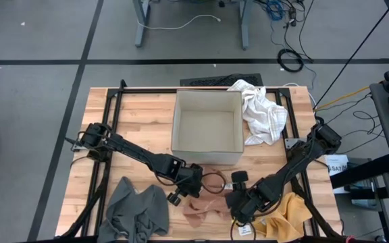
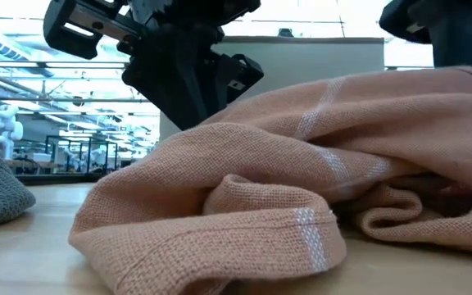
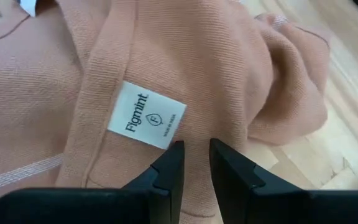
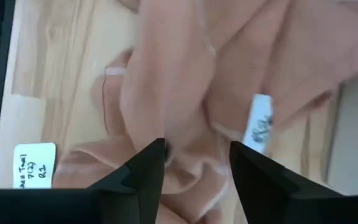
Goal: Fold towel
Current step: Fold the brown towel
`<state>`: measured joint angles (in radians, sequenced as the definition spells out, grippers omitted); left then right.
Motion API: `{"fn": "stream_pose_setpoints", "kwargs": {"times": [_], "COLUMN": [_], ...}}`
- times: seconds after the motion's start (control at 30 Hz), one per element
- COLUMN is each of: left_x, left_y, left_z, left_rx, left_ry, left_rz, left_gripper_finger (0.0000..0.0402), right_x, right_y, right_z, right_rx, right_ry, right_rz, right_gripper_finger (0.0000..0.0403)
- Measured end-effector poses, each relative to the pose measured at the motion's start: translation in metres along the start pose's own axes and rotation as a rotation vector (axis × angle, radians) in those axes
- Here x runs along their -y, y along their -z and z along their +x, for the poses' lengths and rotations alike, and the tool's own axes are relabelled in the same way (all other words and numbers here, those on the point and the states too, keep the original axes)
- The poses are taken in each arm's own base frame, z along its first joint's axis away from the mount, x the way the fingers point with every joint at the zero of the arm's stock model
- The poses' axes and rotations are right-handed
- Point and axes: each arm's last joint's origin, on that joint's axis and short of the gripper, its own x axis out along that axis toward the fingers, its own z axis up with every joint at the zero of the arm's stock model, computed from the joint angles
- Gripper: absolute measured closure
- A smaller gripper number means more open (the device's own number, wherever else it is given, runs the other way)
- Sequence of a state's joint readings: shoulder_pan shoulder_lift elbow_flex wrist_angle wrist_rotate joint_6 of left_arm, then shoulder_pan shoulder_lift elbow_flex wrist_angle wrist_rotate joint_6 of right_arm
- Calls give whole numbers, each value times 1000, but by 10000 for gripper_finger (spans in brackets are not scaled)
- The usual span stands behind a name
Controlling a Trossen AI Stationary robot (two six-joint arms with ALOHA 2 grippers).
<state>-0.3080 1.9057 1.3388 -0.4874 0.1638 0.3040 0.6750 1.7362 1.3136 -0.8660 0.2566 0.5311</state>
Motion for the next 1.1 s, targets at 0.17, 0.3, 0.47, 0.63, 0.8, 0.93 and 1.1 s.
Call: {"fn": "stream_pose_setpoints", "kwargs": {"times": [0.17,0.3,0.47,0.63,0.8,0.93,1.1], "left_x": [-1,-2,-2,-2,-2,-2,-2], "left_y": [0,-2,-2,-2,-4,-5,-5], "left_z": [0,0,-1,-1,-1,-1,-1], "left_rx": [-6,7,9,9,16,27,20], "left_ry": [-41,-51,-59,-71,-85,-90,-111], "left_rz": [13,21,21,27,54,60,79], "left_gripper_finger": [319,319,319,319,319,319,319], "right_x": [-2,0,10,18,30,30,35], "right_y": [-16,-30,-36,-32,-24,-24,-22], "right_z": [-12,-9,6,30,46,54,58], "right_rx": [210,321,305,318,316,393,386], "right_ry": [-9,-8,46,62,82,32,33], "right_rz": [-3,-6,30,106,258,295,330], "right_gripper_finger": [232,232,232,232,232,232,236]}}
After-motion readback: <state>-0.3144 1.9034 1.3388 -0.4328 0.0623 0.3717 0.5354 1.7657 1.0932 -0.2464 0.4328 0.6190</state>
